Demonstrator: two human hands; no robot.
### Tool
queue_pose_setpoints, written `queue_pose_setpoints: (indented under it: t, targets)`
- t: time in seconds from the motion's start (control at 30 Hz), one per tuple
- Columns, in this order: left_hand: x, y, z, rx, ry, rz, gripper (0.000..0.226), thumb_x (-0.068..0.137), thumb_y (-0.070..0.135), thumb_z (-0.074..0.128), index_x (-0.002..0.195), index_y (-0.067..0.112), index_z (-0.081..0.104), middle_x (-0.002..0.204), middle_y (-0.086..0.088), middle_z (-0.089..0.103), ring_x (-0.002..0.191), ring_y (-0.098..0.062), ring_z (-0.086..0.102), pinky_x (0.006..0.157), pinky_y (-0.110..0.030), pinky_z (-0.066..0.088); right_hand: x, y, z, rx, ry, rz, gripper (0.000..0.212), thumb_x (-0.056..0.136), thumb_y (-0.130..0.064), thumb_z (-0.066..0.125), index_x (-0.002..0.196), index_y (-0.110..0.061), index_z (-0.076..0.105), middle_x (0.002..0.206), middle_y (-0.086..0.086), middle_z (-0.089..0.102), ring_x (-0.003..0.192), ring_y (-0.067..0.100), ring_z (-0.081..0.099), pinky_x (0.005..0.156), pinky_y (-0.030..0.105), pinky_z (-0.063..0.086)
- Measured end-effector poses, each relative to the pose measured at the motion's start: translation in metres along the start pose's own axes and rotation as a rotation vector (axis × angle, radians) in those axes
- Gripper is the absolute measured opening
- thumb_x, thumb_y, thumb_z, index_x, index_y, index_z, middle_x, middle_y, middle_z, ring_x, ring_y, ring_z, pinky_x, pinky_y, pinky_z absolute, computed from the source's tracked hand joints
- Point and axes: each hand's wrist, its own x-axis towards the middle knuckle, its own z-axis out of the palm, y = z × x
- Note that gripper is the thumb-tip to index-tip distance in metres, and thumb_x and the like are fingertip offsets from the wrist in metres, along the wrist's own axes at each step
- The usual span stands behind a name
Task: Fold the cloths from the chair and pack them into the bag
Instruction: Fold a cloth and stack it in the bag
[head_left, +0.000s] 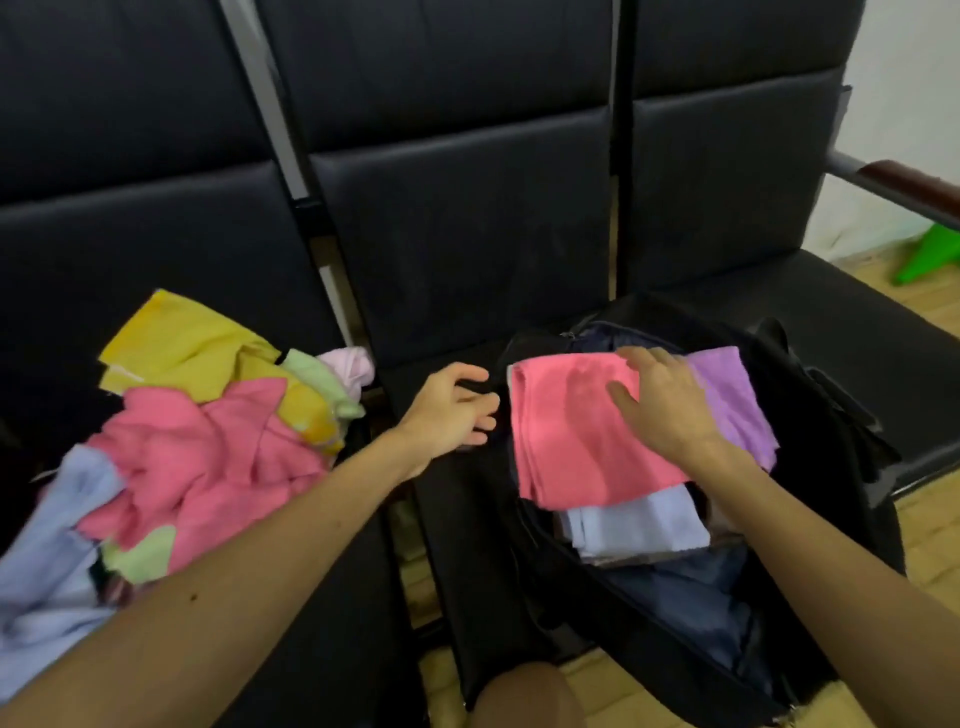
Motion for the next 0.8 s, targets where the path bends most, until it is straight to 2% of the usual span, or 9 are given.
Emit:
queue_pose_setpoints:
  t: [0.13,0.23,0.3,0.43,0.47,0.53,0.63,0.73,0.8]
  targets:
    - [-0.053,-0.035,-0.075,0.011,0.144,0.016,0.012,0.094,0.007,0.064,0.104,0.012,0.059,0.079,-0.008,0.065,0.056,-0.014,0.064,0.048,-0.024,0.052,-0.049,-0.095,0.029,0.232,0.109,-0.292,0.024,0.083,-0.007,0.071,0.107,-0.003,0.068,0.101,0.016,0.068,0.094,0.038,0.063,0.087,0.032,0.037]
    - [-0.093,-0.092,-0.123,0.066,0.263,-0.028,0.005,0.092,0.001,0.066,0.090,0.005,0.062,0.068,-0.006,0.060,0.045,-0.009,0.055,0.041,-0.020,0.043,-0.085,-0.166,0.078,0.450,-0.095,-0.299,0.021,0.086,-0.020,0.067,0.106,-0.014,0.069,0.097,0.002,0.068,0.094,0.022,0.064,0.086,0.031,0.048]
    - [-0.109,-0.133,-0.150,0.178,0.354,-0.057,0.014,0.088,0.000,0.070,0.079,0.008,0.064,0.060,-0.001,0.060,0.045,-0.006,0.052,0.046,-0.023,0.044,-0.102,-0.200,0.111,0.499,-0.302,-0.201,0.021,0.089,-0.022,0.069,0.110,-0.019,0.069,0.101,-0.003,0.069,0.097,0.014,0.064,0.088,0.029,0.051]
    - [-0.130,-0.193,-0.195,0.471,0.397,-0.148,0.016,0.082,0.016,0.078,0.076,0.024,0.065,0.071,0.009,0.065,0.071,-0.014,0.063,0.063,-0.017,0.043,-0.123,-0.257,0.176,0.468,-0.559,-0.080,0.019,0.090,-0.023,0.069,0.109,-0.023,0.069,0.106,-0.008,0.072,0.099,0.010,0.066,0.088,0.027,0.052]
    - [-0.131,-0.203,-0.198,0.524,0.361,-0.162,0.012,0.081,0.023,0.079,0.084,0.026,0.068,0.080,0.010,0.068,0.081,-0.015,0.067,0.068,-0.020,0.044,-0.125,-0.264,0.190,0.448,-0.577,-0.083,0.018,0.089,-0.022,0.069,0.107,-0.024,0.070,0.106,-0.008,0.072,0.100,0.011,0.067,0.087,0.029,0.052]
    - [-0.131,-0.221,-0.202,0.657,0.262,-0.186,0.031,0.079,0.034,0.079,0.108,0.025,0.070,0.105,0.009,0.070,0.102,-0.016,0.066,0.083,-0.028,0.049,-0.127,-0.278,0.215,0.376,-0.605,-0.092,0.021,0.087,-0.023,0.067,0.107,-0.026,0.069,0.110,-0.004,0.070,0.103,0.018,0.065,0.087,0.034,0.052]
    - [-0.128,-0.238,-0.201,0.875,0.147,-0.158,0.055,0.080,0.036,0.076,0.131,0.028,0.058,0.135,0.005,0.055,0.126,-0.019,0.051,0.098,-0.032,0.043,-0.131,-0.286,0.240,0.198,-0.645,-0.190,0.023,0.087,-0.025,0.066,0.109,-0.024,0.066,0.120,0.000,0.061,0.112,0.025,0.058,0.087,0.036,0.049]
    - [-0.125,-0.246,-0.202,0.956,0.168,-0.063,0.030,0.095,0.029,0.058,0.125,0.026,0.062,0.137,0.004,0.054,0.128,-0.019,0.048,0.095,-0.034,0.043,-0.138,-0.285,0.252,0.063,-0.637,-0.272,0.029,0.091,-0.021,0.061,0.120,-0.021,0.063,0.133,0.000,0.048,0.120,0.025,0.046,0.091,0.037,0.048]
    - [-0.127,-0.251,-0.202,0.962,0.198,-0.015,0.024,0.100,0.025,0.051,0.119,0.022,0.065,0.135,0.002,0.056,0.127,-0.020,0.049,0.094,-0.035,0.043,-0.141,-0.284,0.255,0.018,-0.600,-0.294,0.027,0.096,-0.020,0.053,0.121,-0.019,0.063,0.133,0.000,0.049,0.120,0.023,0.044,0.090,0.037,0.047]
